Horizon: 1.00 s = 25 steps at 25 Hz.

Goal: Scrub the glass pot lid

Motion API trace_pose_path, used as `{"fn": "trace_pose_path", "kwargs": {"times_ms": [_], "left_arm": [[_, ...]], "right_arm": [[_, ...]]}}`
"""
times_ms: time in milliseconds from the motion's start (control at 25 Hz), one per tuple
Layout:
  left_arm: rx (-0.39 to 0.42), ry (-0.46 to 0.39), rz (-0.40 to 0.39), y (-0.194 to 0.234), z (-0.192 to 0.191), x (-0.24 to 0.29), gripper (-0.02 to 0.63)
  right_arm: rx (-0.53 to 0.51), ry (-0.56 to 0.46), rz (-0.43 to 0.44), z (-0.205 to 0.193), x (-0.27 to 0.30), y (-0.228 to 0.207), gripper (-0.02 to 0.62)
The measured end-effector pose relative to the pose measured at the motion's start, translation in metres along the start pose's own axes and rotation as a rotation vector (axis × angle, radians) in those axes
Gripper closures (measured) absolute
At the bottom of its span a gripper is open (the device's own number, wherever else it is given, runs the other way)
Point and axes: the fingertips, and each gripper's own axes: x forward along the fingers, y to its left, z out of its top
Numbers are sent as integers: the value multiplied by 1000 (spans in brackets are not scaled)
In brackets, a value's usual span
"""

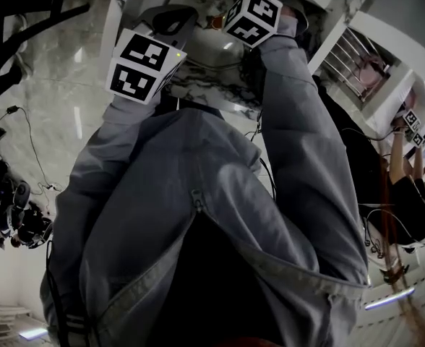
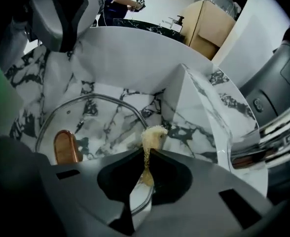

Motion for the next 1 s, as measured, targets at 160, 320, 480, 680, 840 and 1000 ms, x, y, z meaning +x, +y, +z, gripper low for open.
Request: {"fn": "trace_pose_path", "kwargs": {"times_ms": [160, 320, 480, 680, 840, 1000], "left_arm": [[-9, 23, -5, 2, -5, 8, 591], [-6, 58, -20, 1, -13, 22, 591], [1, 84, -34, -3, -21, 32, 591], [11, 89, -54, -11, -24, 32, 591], [17, 93, -60, -16, -29, 29, 591], [24, 86, -64, -23, -32, 25, 591]], "right_arm": [[-35, 30, -7, -4, 16, -3, 546], [-50, 48, 36, -6, 25, 1, 545], [-67, 63, 72, -7, 24, 10, 546], [-77, 89, 257, -6, 5, 46, 545], [-62, 84, 335, -2, -15, 60, 546], [-59, 61, 378, 5, -38, 74, 548]]}}
